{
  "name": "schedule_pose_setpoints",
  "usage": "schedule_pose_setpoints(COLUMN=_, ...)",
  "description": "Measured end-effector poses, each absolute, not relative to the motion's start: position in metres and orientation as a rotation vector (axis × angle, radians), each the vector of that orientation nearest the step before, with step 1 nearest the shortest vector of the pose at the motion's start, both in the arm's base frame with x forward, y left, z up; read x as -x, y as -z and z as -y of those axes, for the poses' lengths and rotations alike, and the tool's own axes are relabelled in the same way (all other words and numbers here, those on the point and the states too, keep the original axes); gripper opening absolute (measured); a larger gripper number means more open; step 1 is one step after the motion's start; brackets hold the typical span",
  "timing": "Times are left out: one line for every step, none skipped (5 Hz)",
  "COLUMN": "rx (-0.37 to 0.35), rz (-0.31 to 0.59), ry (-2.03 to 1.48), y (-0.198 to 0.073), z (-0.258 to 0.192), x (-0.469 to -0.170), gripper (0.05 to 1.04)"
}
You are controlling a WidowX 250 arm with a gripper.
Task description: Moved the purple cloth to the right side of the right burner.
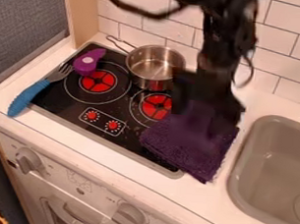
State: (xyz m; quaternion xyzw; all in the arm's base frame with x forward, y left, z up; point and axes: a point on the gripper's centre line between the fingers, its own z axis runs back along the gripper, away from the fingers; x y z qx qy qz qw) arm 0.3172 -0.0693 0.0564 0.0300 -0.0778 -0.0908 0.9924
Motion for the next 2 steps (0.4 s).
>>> schedule_pose_setpoints(rx=-0.039, rz=0.174, ry=0.166, y=-0.0728, z=0.0667, x=-0.3151, gripper=0.999)
schedule_pose_setpoints(rx=-0.028, rz=0.164, ry=0.144, y=-0.0739, z=0.0623, x=-0.3124, gripper=0.999)
